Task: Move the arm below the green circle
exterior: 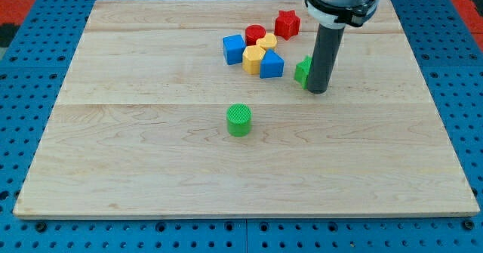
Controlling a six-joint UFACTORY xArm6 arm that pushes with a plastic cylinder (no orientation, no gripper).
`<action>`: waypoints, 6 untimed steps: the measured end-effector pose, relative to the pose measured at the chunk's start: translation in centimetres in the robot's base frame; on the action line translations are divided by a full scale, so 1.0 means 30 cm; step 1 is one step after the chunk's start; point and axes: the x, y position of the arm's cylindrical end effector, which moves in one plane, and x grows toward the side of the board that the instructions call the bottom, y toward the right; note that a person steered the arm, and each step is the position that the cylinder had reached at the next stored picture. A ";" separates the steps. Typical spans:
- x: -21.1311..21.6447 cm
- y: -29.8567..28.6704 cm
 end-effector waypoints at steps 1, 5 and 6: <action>-0.060 -0.011; 0.482 -0.290; 0.402 -0.490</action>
